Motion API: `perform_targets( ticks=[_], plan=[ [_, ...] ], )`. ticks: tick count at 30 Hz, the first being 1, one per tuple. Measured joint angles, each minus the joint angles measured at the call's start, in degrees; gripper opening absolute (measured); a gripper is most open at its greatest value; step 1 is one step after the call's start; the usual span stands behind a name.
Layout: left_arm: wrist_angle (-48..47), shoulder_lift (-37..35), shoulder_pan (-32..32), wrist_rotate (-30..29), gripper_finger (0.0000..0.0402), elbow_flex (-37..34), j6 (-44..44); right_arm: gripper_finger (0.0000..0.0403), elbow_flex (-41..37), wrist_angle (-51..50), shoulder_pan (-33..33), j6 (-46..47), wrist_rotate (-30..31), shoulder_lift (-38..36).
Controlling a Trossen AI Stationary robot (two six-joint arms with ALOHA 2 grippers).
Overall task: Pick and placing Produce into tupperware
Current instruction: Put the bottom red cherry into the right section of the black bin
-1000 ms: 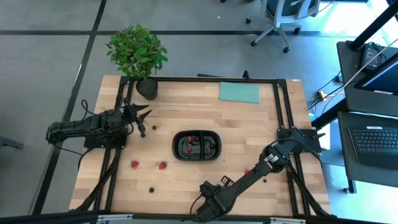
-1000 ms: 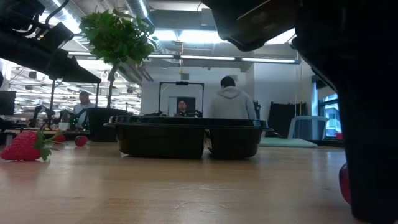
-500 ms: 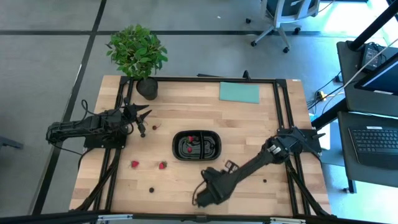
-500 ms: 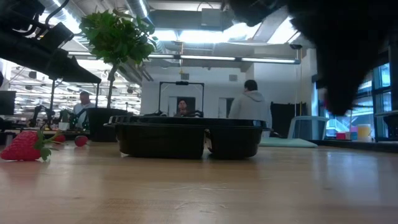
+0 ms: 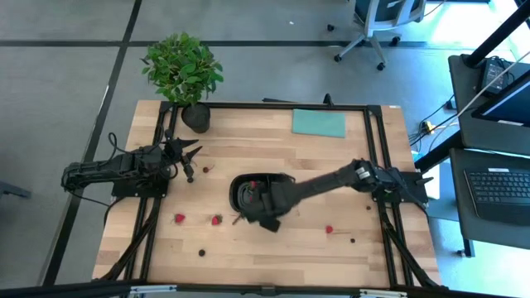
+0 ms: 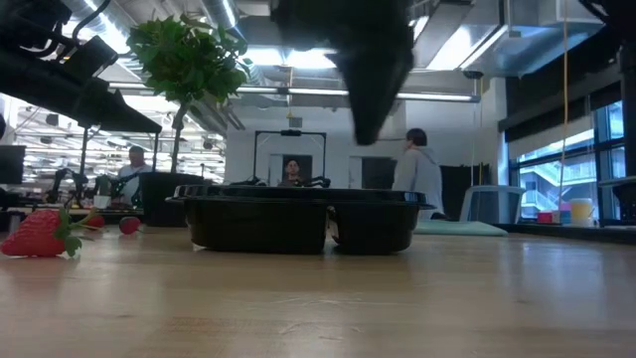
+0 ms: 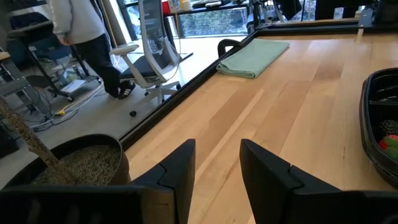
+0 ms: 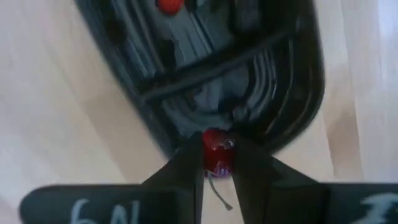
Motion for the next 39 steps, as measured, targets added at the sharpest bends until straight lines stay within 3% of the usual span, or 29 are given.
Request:
perform_targets(
  ticks=[9, 21, 31, 39],
  plan=[
    [0.0, 0.0, 0.0, 0.0, 0.0120, 0.0, 0.0, 0.0068, 0.0, 0.1, -4.6, -7.0, -0.1, -0.1],
    [0.0, 0.0, 0.0, 0.0, 0.0120, 0.0, 0.0, 0.0068, -0.3, -1.3, -5.2, -5.3, -0.1, 0.3],
    [0.0, 0.0, 0.0, 0.0, 0.0120, 0.0, 0.0, 0.0068, -12.7, 5.2, -5.2, -3.9, -0.2, 0.2],
    [0.0, 0.0, 0.0, 0.0, 0.0120, 0.0, 0.0, 0.0068, -16.9, 9.7, -5.3, -4.9, -1.0, 0.0]
  ],
)
